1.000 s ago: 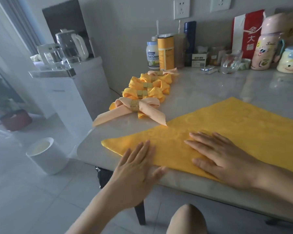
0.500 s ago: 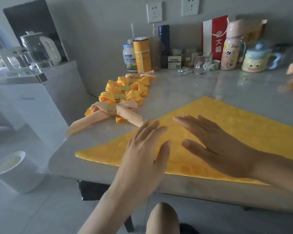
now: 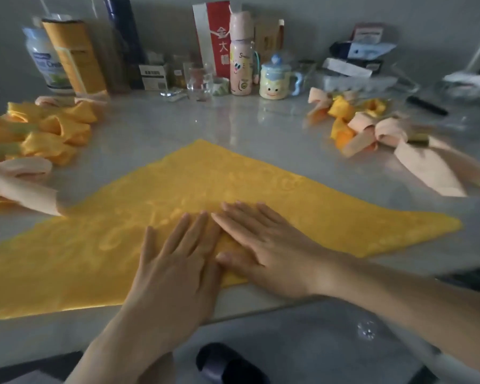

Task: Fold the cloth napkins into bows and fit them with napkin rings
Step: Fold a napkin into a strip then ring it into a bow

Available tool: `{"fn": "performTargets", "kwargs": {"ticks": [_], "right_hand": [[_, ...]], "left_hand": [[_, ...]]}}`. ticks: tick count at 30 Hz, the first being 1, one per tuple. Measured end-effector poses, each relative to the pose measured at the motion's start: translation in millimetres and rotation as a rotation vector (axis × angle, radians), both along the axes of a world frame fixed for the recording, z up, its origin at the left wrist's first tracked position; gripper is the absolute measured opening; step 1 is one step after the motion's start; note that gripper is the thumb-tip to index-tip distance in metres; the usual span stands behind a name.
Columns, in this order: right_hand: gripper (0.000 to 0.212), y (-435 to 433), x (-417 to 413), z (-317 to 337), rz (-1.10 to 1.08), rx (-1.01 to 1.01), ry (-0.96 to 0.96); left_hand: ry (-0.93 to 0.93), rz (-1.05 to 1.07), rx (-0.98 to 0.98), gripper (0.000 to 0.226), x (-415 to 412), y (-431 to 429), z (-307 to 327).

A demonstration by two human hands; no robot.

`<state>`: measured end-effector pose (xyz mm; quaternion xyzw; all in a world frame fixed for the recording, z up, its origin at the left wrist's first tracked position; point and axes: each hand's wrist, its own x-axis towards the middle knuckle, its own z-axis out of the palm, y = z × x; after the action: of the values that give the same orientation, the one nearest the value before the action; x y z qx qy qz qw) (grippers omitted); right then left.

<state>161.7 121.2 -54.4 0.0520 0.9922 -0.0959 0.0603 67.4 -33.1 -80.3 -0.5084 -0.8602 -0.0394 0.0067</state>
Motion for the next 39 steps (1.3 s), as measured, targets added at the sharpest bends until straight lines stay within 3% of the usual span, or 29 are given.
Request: {"fn": "performTargets", "kwargs": {"ticks": [4,7,10,12,14,16,18,20,23,27,33,36,39], "right_hand": [[0.095,34.4,21.9,-1.7,-0.148,0.076,0.011],[0.099,70.7,53.8,-2.1,-0.29,0.075,-0.001],[0.094,106.2,90.0,0.9,-0.497,0.016,-0.001],[0.088,120.0,104.7,5.8,-0.57,0.036,0.102],[0.073,124.5,105.5,13.2,-0.5,0.18,0.298],[0.059,115.8,92.0,26.8,-0.443,0.186,0.444],[0.046,107.0,65.1,40.7,-0.378,0.163,0.446],[0.046,107.3,27.1,46.8,-0.37,0.204,0.326],[0.058,112.7,-37.6,42.0,-0.462,-0.04,0.199],[0.073,111.9,-84.9,30.9,-0.61,-0.127,0.105],[0.031,117.4,-98.8,36.7,-0.615,-0.336,0.004],[0.022,114.4,-104.7,32.2,-0.582,-0.433,0.113],[0.018,116.4,-112.7,25.9,-0.582,-0.409,0.229]], "left_hand": [[-0.089,0.093,-0.101,0.086,10.2,7.4,16.7],[-0.089,0.099,-0.116,0.084,14.5,6.0,22.3],[-0.104,0.086,-0.113,0.076,18.0,3.4,23.8],[-0.146,0.068,-0.123,0.075,19.2,2.3,24.6],[-0.223,0.042,-0.09,0.078,14.4,1.3,25.4],[-0.387,0.039,-0.025,0.085,5.5,2.3,35.4],[-0.52,0.063,0.134,0.079,-11.4,8.0,52.4],[-0.463,0.125,0.17,0.066,-39.9,24.7,66.3],[-0.263,0.261,0.066,0.061,-102.1,59.9,66.3],[-0.257,0.45,-0.071,0.072,-146.4,82.9,58.3],[-0.45,0.467,-0.1,0.038,-154.6,95.8,74.7],[-0.495,0.411,0.037,0.017,-164.0,93.7,69.1],[-0.53,0.369,0.241,0.027,-177.7,91.7,55.2]]}}
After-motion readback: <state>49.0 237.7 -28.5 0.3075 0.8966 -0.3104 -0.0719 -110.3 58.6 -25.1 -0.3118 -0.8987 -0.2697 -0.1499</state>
